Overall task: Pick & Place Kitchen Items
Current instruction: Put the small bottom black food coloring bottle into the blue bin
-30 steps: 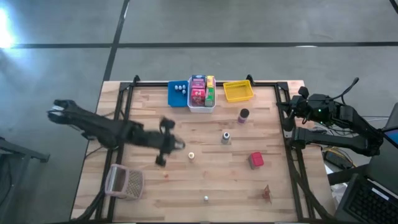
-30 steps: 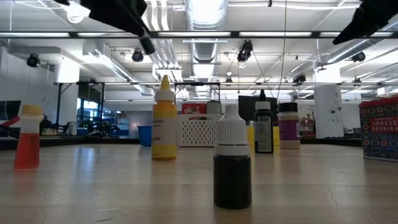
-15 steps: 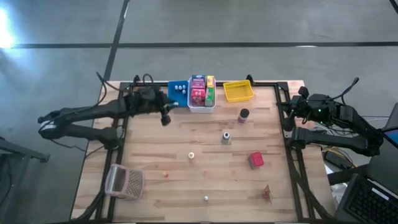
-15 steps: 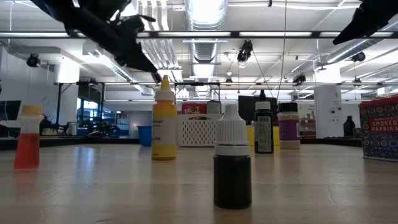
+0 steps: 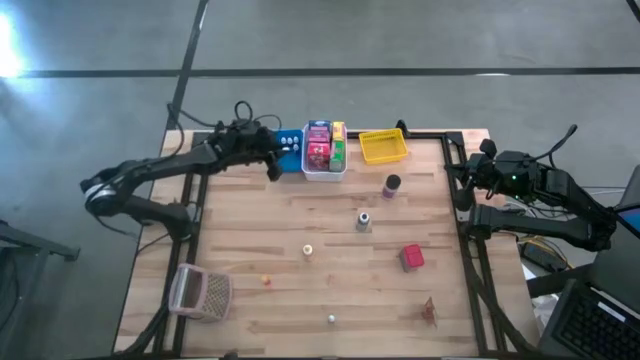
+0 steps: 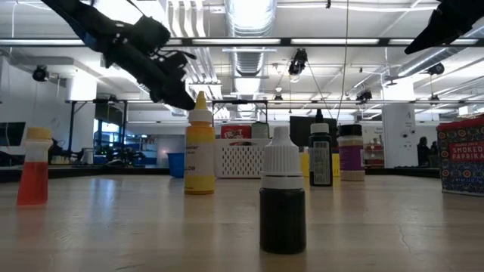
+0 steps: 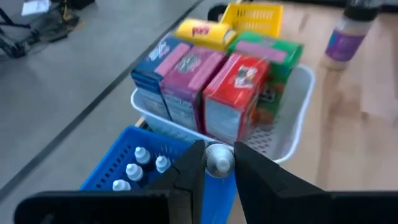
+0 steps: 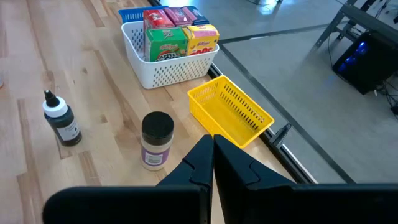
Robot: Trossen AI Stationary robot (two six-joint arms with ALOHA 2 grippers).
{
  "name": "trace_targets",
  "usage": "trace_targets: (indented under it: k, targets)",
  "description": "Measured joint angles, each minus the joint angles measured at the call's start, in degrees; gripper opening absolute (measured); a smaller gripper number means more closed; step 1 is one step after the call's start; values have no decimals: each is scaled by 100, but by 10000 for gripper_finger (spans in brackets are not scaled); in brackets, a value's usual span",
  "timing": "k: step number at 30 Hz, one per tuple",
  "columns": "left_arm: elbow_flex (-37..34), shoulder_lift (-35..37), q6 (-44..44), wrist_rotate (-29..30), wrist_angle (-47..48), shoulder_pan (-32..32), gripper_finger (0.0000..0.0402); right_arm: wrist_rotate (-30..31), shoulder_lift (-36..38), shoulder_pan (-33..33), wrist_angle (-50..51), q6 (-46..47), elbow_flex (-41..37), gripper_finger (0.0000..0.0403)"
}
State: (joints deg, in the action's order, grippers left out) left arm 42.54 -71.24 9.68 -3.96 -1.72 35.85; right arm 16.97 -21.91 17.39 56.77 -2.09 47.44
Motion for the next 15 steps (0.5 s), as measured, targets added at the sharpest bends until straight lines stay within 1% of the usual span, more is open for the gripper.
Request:
trace_targets:
  k: [5, 15]
  targets:
    - [331, -591, 23, -18, -15, 235, 80, 2, 1, -1, -2, 1, 0, 8]
    - [529, -1407, 29, -68, 101, 747, 80, 0, 2, -2, -1, 13, 1, 8]
